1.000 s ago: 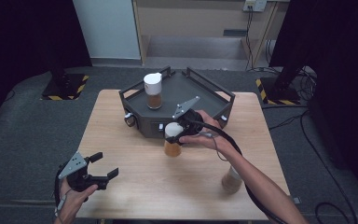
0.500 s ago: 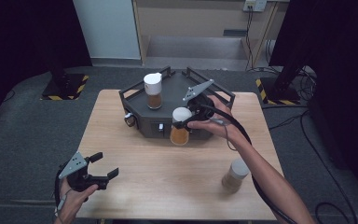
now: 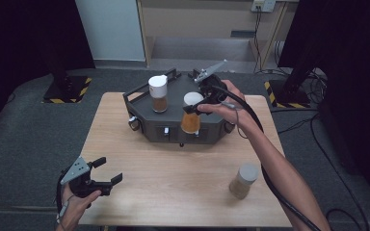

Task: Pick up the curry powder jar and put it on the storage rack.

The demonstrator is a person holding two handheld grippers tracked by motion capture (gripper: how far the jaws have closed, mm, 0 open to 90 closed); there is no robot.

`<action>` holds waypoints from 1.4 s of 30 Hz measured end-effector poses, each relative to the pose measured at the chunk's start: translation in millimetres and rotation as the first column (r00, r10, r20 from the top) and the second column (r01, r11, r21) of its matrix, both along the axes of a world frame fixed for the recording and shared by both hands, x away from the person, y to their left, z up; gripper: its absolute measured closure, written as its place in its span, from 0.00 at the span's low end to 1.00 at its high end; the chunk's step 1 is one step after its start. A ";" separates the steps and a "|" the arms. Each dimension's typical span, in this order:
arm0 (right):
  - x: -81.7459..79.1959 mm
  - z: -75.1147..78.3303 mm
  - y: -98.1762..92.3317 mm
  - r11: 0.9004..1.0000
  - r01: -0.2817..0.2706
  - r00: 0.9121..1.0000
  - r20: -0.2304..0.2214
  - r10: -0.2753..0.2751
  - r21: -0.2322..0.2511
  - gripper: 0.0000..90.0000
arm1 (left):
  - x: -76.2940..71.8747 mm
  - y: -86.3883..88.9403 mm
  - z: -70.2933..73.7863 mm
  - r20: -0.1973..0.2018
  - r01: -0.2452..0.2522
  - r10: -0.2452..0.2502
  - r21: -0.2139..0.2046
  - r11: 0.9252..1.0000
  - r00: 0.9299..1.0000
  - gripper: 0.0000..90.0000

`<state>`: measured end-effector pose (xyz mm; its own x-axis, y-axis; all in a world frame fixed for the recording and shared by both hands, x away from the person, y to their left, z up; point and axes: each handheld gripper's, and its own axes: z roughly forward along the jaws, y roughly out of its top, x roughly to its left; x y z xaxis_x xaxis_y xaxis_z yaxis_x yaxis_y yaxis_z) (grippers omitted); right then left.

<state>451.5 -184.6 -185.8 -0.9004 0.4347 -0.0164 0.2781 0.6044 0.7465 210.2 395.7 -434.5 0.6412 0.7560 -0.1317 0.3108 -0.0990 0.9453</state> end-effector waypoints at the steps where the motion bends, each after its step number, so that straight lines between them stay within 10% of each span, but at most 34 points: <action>1: 2.0 0.8 0.0 1.000 0.004 1.000 0.001 -0.004 0.000 0.38 | 0.0 0.1 0.0 0.000 0.000 0.000 0.000 1.000 1.000 0.03; 42: 85.8 -3.4 28.5 0.984 0.173 0.984 -0.043 -0.174 -0.039 0.38 | -0.7 1.5 -0.5 -0.009 -0.009 0.009 0.001 1.000 1.000 0.03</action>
<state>537.3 -156.1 -189.2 -0.8116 0.5842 0.0054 0.4146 0.5694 0.7098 209.5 397.1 -435.0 0.6333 0.7617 -0.1371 0.3205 -0.0968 0.9423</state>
